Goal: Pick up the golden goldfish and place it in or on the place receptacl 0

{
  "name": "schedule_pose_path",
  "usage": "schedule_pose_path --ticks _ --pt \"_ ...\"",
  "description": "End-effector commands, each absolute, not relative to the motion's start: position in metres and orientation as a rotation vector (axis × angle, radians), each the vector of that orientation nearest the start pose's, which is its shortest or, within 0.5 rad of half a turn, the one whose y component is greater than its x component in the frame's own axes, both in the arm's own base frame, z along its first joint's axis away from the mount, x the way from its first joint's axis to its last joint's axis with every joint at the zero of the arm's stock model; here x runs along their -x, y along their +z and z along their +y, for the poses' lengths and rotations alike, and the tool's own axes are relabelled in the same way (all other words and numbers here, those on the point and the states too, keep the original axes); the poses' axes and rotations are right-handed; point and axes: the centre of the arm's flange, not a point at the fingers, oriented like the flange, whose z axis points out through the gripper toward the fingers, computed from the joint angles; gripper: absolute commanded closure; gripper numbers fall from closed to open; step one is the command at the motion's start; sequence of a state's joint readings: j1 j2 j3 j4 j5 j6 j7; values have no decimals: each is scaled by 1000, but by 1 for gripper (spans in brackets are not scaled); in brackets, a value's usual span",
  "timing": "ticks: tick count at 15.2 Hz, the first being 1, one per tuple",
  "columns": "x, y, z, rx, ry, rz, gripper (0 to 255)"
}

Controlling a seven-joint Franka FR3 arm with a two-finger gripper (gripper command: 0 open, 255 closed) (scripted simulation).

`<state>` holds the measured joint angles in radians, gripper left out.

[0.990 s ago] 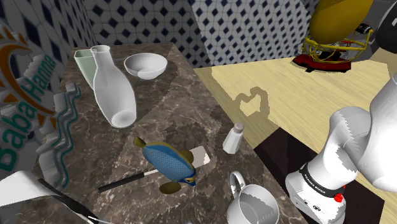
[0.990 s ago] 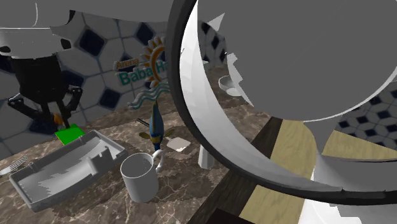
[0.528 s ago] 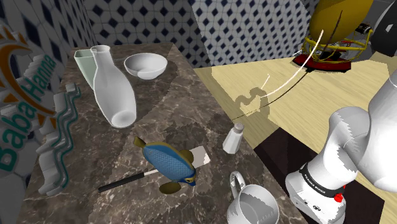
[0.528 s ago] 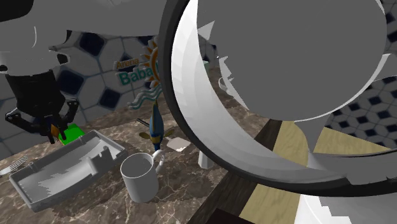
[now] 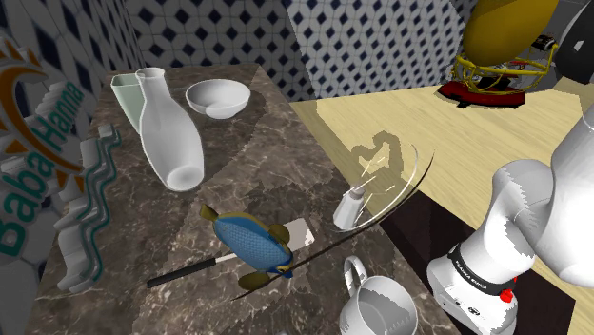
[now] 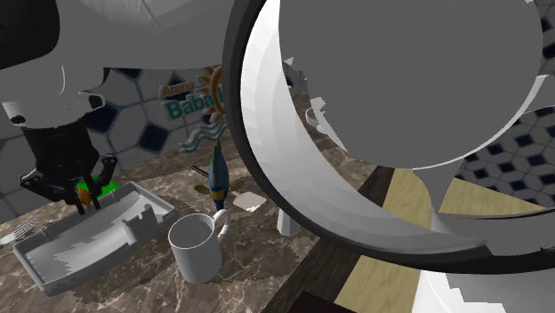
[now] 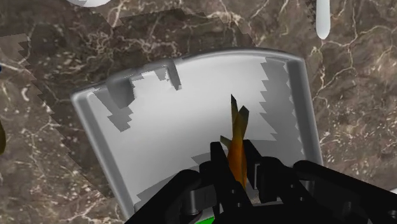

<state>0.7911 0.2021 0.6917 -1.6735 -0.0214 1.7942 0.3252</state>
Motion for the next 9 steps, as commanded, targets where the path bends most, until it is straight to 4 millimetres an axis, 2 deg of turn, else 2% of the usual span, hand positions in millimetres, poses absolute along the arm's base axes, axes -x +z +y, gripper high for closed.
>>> schedule_pose_path --ticks 1,5,6,9 --pt "-83 501 602 2596 164 -1691 255" --pt "-83 501 602 2596 164 -1691 255" --pt "-83 501 602 2596 164 -1691 0" --pt "-83 501 602 2596 164 -1691 0"
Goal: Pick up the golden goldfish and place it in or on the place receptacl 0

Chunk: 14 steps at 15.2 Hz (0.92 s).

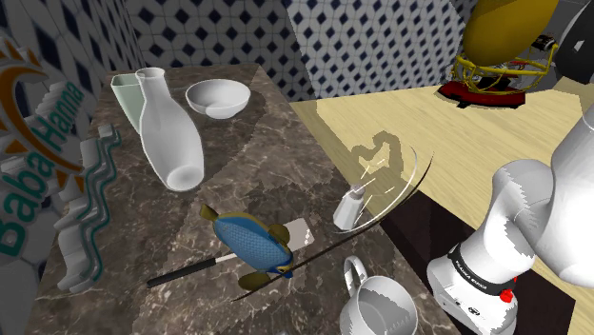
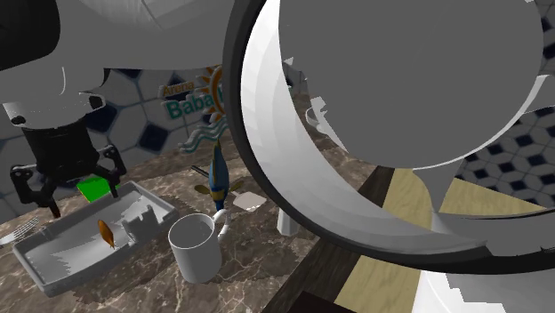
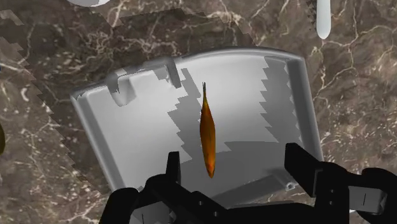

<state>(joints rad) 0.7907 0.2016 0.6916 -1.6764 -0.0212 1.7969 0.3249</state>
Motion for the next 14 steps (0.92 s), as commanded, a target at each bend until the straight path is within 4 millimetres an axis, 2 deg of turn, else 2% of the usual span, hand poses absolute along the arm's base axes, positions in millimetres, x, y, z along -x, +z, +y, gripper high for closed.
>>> schedule_pose_path --ticks 1,2,6,14 --pt "-83 501 602 2596 164 -1691 0" --pt "-83 501 602 2596 164 -1691 0" --pt "-89 551 603 2596 164 -1691 0" --pt "-89 551 603 2596 164 -1691 0"
